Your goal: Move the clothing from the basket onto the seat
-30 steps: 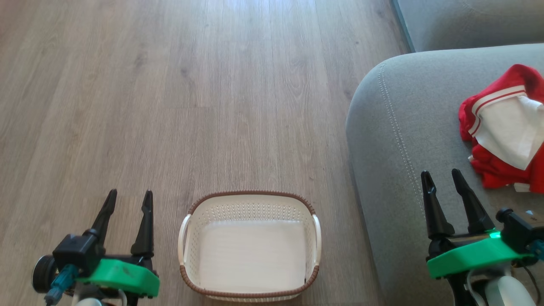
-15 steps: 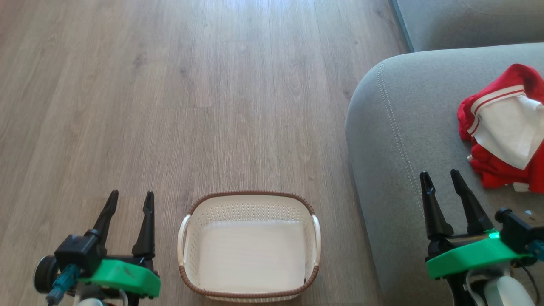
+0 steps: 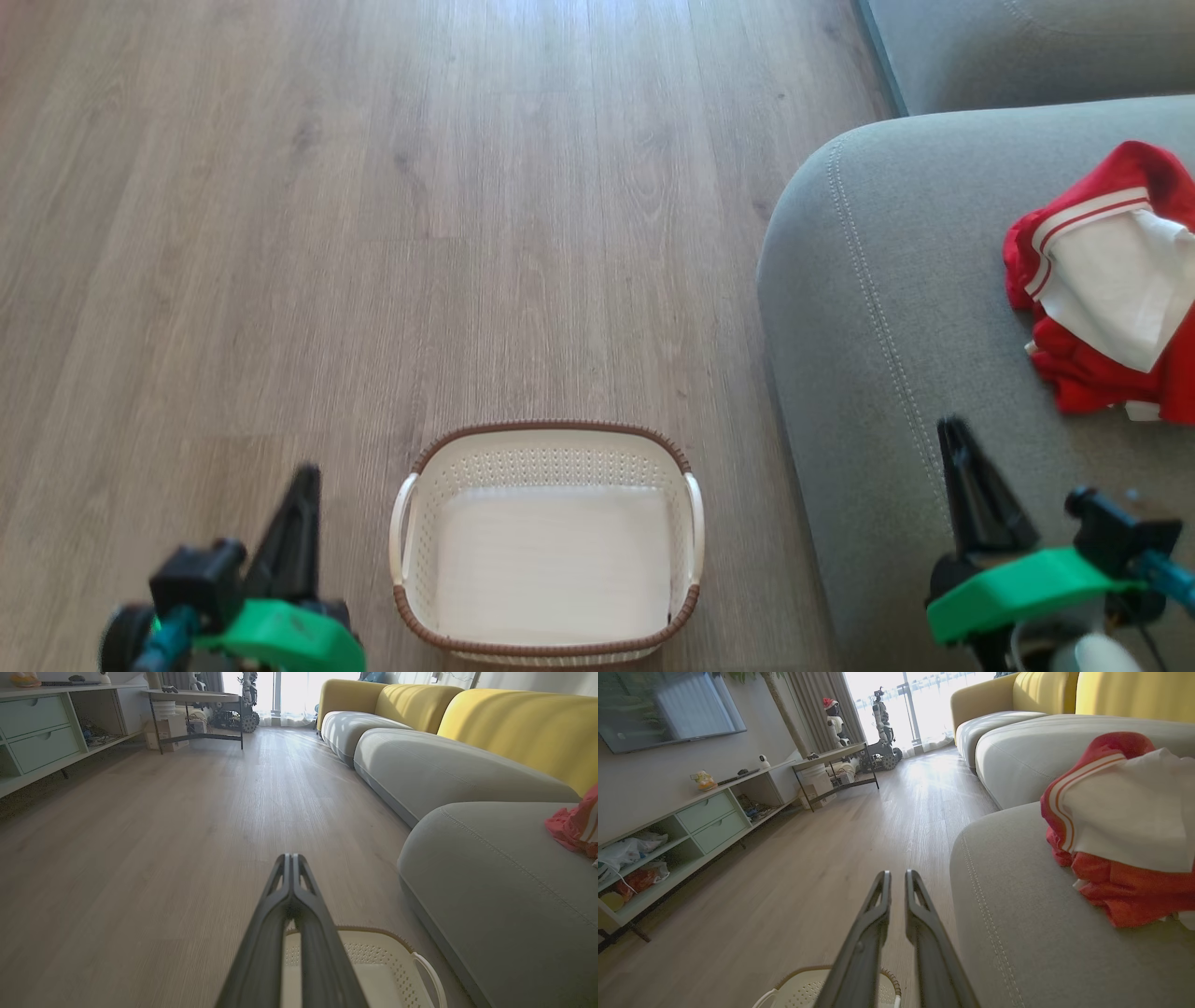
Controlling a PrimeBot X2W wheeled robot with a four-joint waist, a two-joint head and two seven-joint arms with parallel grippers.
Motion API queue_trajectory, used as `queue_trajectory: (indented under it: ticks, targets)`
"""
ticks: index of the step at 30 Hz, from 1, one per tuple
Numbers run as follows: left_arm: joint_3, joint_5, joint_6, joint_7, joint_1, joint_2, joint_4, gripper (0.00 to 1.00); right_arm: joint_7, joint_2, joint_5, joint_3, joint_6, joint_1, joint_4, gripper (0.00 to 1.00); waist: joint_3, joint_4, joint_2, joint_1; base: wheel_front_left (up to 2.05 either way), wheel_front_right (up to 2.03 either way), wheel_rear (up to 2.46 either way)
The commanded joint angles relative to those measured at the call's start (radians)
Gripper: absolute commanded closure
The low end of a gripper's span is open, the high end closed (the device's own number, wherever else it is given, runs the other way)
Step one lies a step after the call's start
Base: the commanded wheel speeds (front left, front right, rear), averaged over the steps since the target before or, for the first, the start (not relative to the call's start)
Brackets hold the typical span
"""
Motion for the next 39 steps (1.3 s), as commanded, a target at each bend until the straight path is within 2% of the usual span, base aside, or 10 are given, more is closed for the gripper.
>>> queue_trajectory:
  ticks: [1, 39]
  targets:
    - [0.007, -0.019, -0.003, 0.005, -0.006, -0.001, -0.005, 1.00, 0.004, 0.001, 0.018, -0.001, 0.000, -0.005, -0.007, 1.00, 0.000, 0.000, 0.0000, 0.0000, 0.00, 0.00, 0.00]
    - [0.105, -0.397, -0.062, 0.107, -0.057, -0.054, 0.028, 1.00, 0.093, 0.015, 0.382, -0.037, 0.003, -0.051, 0.029, 1.00, 0.001, -0.001, 0.0000, 0.0000, 0.00, 0.00, 0.00]
